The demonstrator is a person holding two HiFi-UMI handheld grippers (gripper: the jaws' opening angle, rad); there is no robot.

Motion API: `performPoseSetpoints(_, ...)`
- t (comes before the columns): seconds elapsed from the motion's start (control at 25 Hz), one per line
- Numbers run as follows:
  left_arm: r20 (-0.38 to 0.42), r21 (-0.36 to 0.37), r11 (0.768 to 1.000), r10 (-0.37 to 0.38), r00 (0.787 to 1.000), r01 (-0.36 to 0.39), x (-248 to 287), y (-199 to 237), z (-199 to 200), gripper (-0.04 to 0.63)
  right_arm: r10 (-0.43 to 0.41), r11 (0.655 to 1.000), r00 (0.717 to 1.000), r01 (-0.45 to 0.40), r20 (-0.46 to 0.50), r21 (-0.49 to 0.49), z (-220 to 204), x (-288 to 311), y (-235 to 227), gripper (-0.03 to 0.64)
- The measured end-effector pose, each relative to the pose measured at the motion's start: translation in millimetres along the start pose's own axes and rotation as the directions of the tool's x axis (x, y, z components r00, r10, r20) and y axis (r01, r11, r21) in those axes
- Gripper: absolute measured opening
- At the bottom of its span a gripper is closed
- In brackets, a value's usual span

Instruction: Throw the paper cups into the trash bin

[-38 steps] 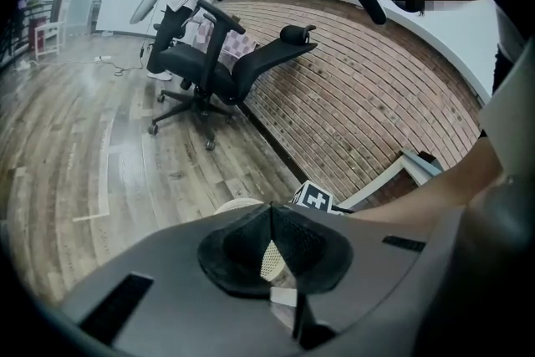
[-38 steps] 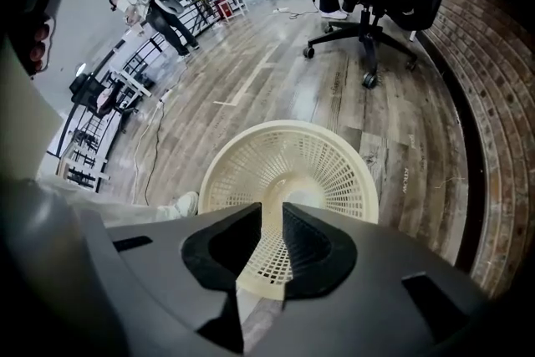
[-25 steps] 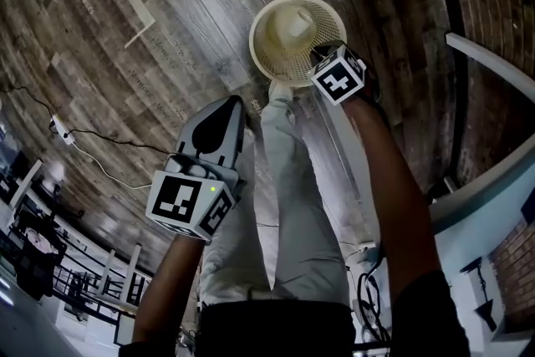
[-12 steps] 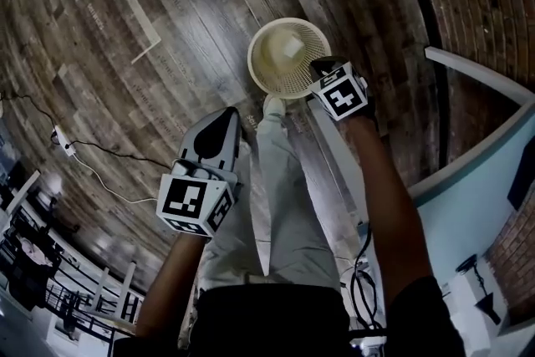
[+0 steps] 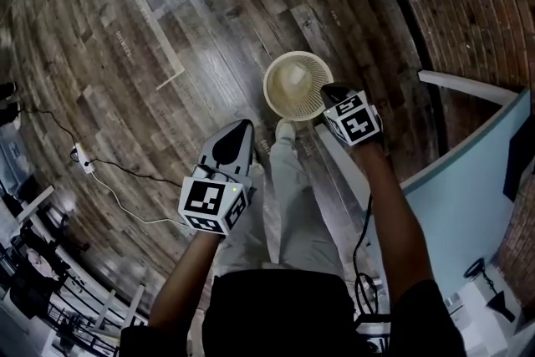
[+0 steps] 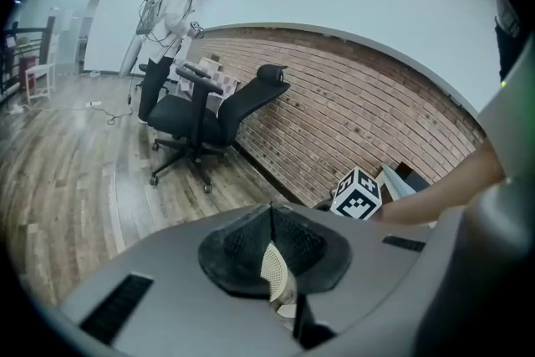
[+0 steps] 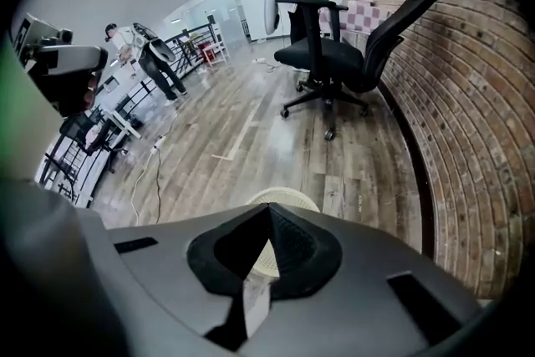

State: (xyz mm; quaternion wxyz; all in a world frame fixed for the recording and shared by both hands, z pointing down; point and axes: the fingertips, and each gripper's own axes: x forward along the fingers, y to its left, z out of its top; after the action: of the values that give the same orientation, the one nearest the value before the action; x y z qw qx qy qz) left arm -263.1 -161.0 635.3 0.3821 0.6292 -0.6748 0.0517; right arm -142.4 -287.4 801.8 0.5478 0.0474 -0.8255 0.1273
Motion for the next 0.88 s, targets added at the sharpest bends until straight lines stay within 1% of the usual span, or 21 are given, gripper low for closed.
performPoseSetpoints(0.12,0.0,0.07,0.998,-0.006,1.0,0.006,-10.9,-3.1,9.3,0.005,-0.004,1.0,0.999,0.004,0.048,-0.001,17.5,-25.1,12.6,0.006)
performPoseSetpoints(0.16,0.001,0.081,0.997,-0.01,1.0,0.01,-14.4,-3.6,12.5,0.005,-0.006,1.0,0.998,0.006,0.069,0.0,24.3,-34.0,17.6,0.006)
performPoseSetpoints(0.28,0.02,0.075,0.997,-0.029,0.999,0.027,-27.0,-6.9,26.1,0.005,-0.016,1.0,0.991,0.016,0.133,0.004,45.7,-63.2,32.7,0.006)
performPoseSetpoints(0.4,0.034,0.098,0.994,-0.05,0.998,0.047,-39.0,-16.8,39.3,0.005,-0.035,0.999,0.982,0.036,0.186,0.0,61.5,-93.4,46.1,0.006)
performPoseSetpoints(0.68,0.025,0.181,0.978,-0.113,0.993,0.106,-61.3,-47.1,49.4,0.005,-0.062,0.998,0.969,0.068,0.241,-0.017,71.6,-144.4,74.7,0.005)
performPoseSetpoints(0.8,0.03,0.194,0.975,-0.111,0.993,0.103,-71.4,-56.6,49.6,0.005,-0.072,0.997,0.954,0.081,0.29,-0.019,75.2,-168.0,84.8,0.005)
performPoseSetpoints(0.88,0.042,0.2,0.975,-0.111,0.993,0.101,-78.3,-62.2,52.1,0.005,-0.086,0.995,0.936,0.096,0.342,-0.012,79.0,-186.2,91.4,0.005)
